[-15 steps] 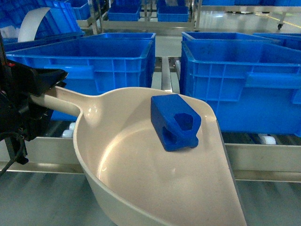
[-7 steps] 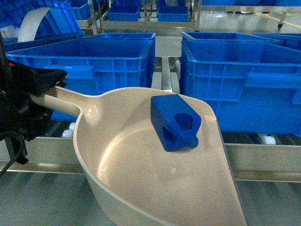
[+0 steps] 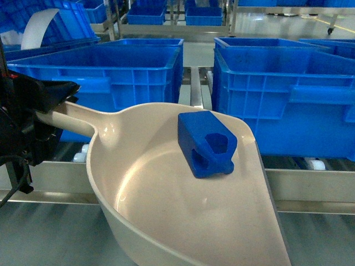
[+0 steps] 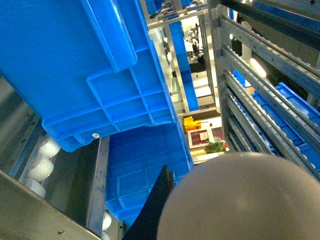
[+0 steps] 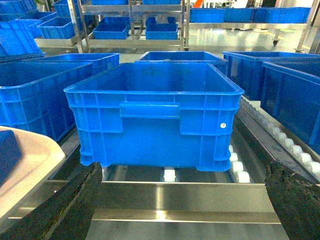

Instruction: Place part in tray to right shelf

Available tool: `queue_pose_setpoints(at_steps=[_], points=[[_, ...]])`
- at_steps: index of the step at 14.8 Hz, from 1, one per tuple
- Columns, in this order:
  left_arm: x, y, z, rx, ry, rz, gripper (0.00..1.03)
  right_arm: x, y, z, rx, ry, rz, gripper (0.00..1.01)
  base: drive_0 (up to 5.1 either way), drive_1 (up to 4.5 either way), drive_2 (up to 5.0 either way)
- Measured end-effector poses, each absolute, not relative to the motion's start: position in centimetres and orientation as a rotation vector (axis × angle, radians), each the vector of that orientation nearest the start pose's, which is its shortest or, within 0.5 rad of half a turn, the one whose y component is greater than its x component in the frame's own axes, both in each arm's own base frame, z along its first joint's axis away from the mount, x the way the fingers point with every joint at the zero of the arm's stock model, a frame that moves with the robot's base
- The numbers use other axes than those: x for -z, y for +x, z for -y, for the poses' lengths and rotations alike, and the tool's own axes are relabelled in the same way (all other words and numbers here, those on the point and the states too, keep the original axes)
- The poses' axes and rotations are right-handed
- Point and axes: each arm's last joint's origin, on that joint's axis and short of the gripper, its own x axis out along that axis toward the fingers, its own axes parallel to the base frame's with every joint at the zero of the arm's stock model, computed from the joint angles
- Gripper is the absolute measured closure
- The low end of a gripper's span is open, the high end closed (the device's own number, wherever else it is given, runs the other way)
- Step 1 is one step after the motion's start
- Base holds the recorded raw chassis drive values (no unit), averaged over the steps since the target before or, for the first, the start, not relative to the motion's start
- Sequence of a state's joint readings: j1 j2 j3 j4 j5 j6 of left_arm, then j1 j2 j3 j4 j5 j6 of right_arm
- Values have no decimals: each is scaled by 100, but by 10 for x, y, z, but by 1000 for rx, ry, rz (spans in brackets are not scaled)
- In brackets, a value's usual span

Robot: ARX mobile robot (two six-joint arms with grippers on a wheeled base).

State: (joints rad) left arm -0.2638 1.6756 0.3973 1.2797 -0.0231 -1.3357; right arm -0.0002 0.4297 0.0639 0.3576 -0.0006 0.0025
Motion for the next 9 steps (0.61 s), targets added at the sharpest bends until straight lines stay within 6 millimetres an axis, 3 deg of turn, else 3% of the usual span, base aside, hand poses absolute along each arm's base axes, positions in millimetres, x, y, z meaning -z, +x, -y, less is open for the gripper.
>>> queue_pose_setpoints(at_steps=[3,4,6,9], points=[[-148,263,70,196,-1328,-165,91,-181,127,0,0,2,-9,3,0,0,0],[-152,262,69,108,-1334,-203,91,-181,127,0,0,2,-9,3,0,0,0],[-191,252,60,233,-1426,-17,91,-181,127,0,0,2,-8,3,0,0,0],[-219,253,37,139,-1509,77,91,-181,127,0,0,2,-9,3,0,0,0]])
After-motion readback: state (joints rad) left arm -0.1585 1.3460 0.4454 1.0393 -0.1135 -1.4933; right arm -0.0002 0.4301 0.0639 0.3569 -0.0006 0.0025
